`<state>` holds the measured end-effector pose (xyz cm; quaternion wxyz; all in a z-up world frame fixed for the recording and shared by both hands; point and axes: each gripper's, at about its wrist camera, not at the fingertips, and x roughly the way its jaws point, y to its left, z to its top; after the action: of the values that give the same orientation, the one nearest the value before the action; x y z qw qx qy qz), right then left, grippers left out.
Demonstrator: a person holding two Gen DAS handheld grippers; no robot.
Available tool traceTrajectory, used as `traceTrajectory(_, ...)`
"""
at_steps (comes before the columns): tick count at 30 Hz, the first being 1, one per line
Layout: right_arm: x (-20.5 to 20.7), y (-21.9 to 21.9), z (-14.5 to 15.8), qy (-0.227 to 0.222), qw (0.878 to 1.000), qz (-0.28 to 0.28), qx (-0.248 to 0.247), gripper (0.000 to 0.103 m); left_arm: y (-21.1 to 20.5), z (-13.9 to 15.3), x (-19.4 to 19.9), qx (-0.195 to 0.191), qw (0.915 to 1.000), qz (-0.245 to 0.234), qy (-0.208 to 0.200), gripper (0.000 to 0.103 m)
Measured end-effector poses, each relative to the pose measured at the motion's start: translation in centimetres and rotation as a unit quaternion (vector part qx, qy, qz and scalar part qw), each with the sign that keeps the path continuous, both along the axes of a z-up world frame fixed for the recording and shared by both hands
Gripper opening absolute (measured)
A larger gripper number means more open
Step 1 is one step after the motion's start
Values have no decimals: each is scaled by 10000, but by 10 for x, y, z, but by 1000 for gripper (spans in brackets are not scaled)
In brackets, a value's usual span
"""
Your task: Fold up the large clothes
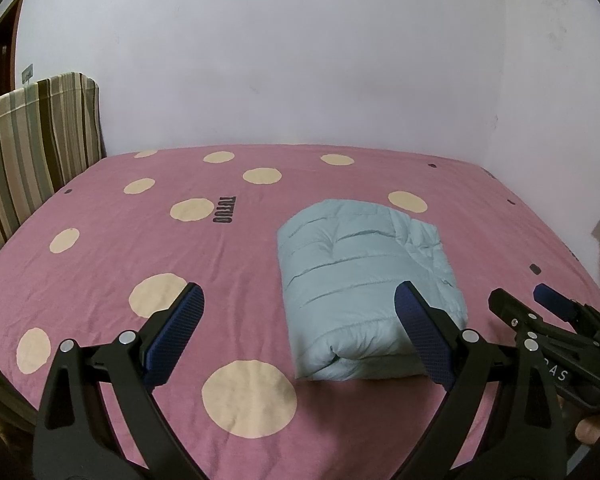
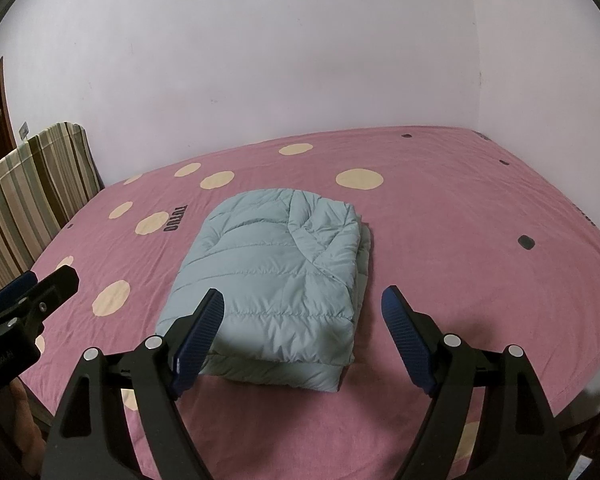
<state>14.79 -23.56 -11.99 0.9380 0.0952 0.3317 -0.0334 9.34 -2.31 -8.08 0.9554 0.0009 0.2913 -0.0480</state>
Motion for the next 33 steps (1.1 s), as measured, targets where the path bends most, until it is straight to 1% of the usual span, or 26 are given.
traceTrajectory(6, 0, 0, 0, -3, 10000, 8, -2, 80, 2, 1, -1, 5, 10000, 22, -23, 96)
traceTrajectory(9, -1, 0, 0, 4, 10000, -1, 2, 80, 2, 0, -1, 66, 9999, 77, -1, 96)
traceTrajectory(13, -1, 1, 0, 22, 10000, 17, -6, 80, 1, -1, 2, 65, 10000, 10, 16, 96)
traceTrajectory(17, 0, 2, -1, 53, 10000, 24, -6, 80, 1, -4, 3, -23, 10000, -76, 33, 96)
traceTrajectory(20, 1, 2, -2, 66, 10000, 26, -4, 80, -1, -5, 3, -39, 9999, -115, 20, 101)
traceTrajectory(22, 2, 2, -2, 73, 10000, 25, 7, 80, -2, -6, 2, 48, 10000, -18, -76, 101)
traceTrajectory(24, 4, 1, -4, 86, 10000, 31, 2, 80, -5, -7, 1, 71, 9999, -54, -105, 101)
traceTrajectory(31, 8, 1, -10, 153, 9999, 62, 40, 80, -4, -13, 7, -29, 9999, -157, 33, 101)
traceTrajectory(33, 9, 0, -11, 155, 9999, 58, 38, 80, -5, -15, 10, 48, 9999, -130, 32, 101)
